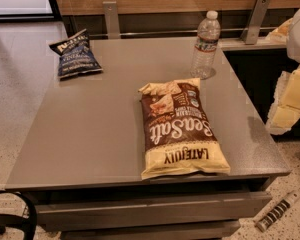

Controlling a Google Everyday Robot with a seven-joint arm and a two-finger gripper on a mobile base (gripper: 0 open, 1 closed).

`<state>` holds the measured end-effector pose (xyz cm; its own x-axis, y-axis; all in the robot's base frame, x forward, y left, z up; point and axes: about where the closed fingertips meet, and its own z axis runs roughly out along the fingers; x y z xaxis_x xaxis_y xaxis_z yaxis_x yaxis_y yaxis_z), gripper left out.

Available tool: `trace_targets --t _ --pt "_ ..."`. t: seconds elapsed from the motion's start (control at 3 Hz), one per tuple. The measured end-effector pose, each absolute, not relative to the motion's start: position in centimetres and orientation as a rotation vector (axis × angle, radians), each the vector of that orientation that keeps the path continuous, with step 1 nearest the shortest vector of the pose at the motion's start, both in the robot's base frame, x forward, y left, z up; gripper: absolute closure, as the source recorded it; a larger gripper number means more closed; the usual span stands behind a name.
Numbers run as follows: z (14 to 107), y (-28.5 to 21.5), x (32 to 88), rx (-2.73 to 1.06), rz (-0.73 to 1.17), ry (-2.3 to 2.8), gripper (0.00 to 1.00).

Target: Move water bottle near blue chip bag

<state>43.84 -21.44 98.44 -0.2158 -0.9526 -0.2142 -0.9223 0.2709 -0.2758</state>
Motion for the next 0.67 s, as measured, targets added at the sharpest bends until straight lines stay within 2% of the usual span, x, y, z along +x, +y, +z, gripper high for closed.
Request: trace_targets --t 0.67 --pt "98.7 -23.1 45.4 -1.601 -0.129 2.188 0.00"
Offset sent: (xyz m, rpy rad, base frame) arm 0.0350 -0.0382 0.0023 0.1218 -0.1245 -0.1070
